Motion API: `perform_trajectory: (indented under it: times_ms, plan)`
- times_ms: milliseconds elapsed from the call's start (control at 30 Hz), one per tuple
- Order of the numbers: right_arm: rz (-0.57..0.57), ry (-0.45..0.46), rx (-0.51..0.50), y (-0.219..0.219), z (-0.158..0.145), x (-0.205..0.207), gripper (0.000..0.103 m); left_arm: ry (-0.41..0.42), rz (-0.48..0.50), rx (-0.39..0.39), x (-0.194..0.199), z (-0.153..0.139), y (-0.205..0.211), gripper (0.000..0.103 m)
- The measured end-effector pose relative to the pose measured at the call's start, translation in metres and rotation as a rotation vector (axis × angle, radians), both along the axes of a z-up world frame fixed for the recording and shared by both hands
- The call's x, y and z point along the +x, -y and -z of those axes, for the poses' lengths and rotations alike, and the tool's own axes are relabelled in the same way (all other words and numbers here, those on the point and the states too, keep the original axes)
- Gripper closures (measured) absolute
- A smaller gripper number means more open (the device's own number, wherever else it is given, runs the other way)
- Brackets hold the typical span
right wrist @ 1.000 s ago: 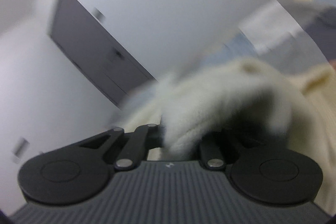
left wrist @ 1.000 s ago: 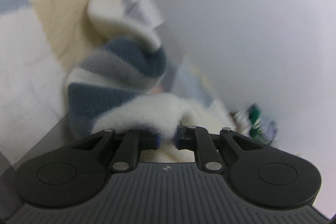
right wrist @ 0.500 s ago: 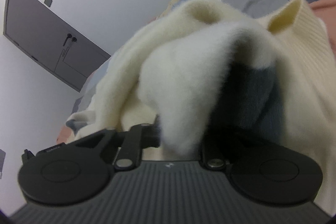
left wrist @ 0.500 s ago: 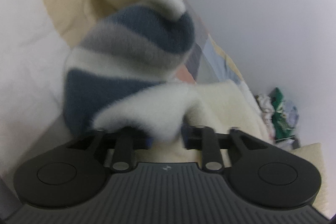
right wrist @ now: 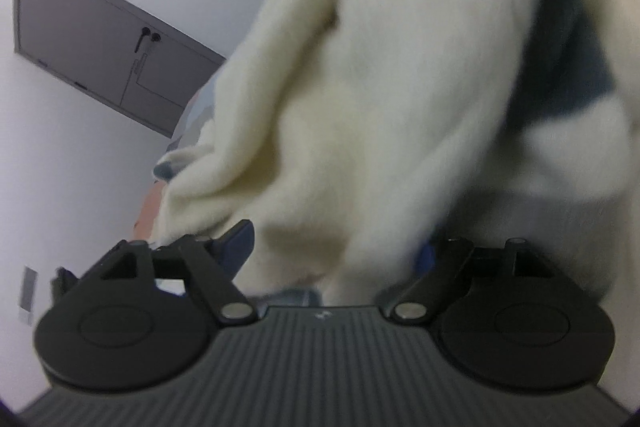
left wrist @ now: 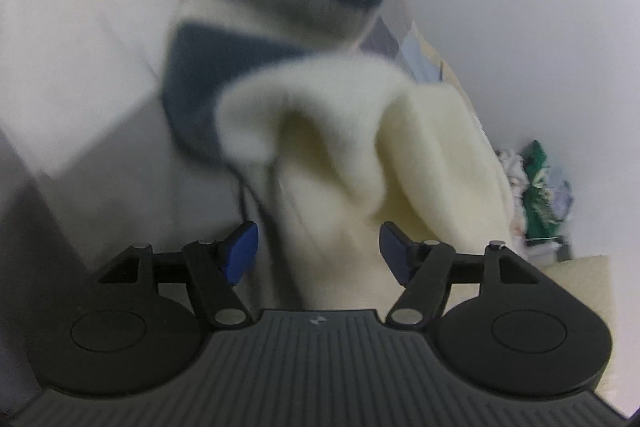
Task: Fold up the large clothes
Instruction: 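Raise the held sweater high with both grippers, shaking it out to hang, then lower the hanging sweater onto the bed with both grippers and open them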
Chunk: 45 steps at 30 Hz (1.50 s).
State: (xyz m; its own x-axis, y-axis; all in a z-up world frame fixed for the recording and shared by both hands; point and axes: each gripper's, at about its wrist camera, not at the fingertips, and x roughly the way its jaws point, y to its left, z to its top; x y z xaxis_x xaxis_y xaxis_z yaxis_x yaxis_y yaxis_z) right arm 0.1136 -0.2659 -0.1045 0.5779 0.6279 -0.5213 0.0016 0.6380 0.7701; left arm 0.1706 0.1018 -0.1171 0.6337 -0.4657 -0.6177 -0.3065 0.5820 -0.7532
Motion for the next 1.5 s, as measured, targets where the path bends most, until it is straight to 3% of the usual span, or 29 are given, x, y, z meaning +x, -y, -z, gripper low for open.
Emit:
perform_trajectory:
  times_ms: [167,233,267,333,367,433,533,600,667,833,1133,1233,1333,1500]
  plan:
    - [0.029,-0.033,0.049,0.001,0.012,0.005,0.023,0.015,0.008,-0.039,0.01,0.009,0.008,0.032]
    - [0.013,-0.021,0.017,-0.003,0.011,0.004,0.026,0.024,0.018,-0.065,0.01,0.012,0.012,0.032]
    - [0.007,-0.018,0.003,-0.005,0.01,0.005,0.032,0.028,0.025,-0.078,0.015,0.015,0.011,0.032]
    - [-0.004,-0.024,0.007,-0.005,0.009,0.006,0.058,0.027,0.028,-0.08,0.016,0.016,0.014,0.032]
    - [-0.004,-0.021,0.028,-0.003,0.008,0.006,0.079,0.016,0.016,-0.085,0.016,0.016,0.015,0.032]
    - [-0.015,0.013,0.086,0.004,0.001,0.005,0.081,0.016,-0.023,-0.127,0.019,0.023,0.012,0.032]
    - [-0.01,0.133,0.137,0.019,-0.019,-0.001,0.085,0.012,-0.066,-0.151,0.022,0.029,0.009,0.053]
    - [-0.012,0.215,0.136,0.025,-0.033,-0.004,0.086,0.042,-0.086,-0.17,0.017,0.022,0.009,0.078]
    - [-0.016,0.282,0.128,0.03,-0.045,-0.006,0.086,0.085,-0.099,-0.182,0.009,0.01,0.007,0.084]
    - [-0.027,0.403,0.096,0.034,-0.071,-0.019,0.087,0.253,-0.053,-0.178,-0.013,-0.034,0.006,0.087]
    - [-0.016,0.623,0.027,0.06,-0.14,-0.084,0.087,0.513,-0.005,-0.196,-0.07,-0.102,0.017,0.088]
    - [-0.02,0.712,0.031,0.067,-0.18,-0.1,0.088,0.603,0.01,-0.13,-0.088,-0.145,0.022,0.088]
    - [-0.021,0.784,0.018,0.071,-0.225,-0.112,0.088,0.667,0.014,-0.118,-0.1,-0.188,0.029,0.088]
    - [-0.027,0.935,-0.027,0.078,-0.312,-0.138,0.088,0.813,0.014,-0.049,-0.125,-0.278,0.035,0.088]
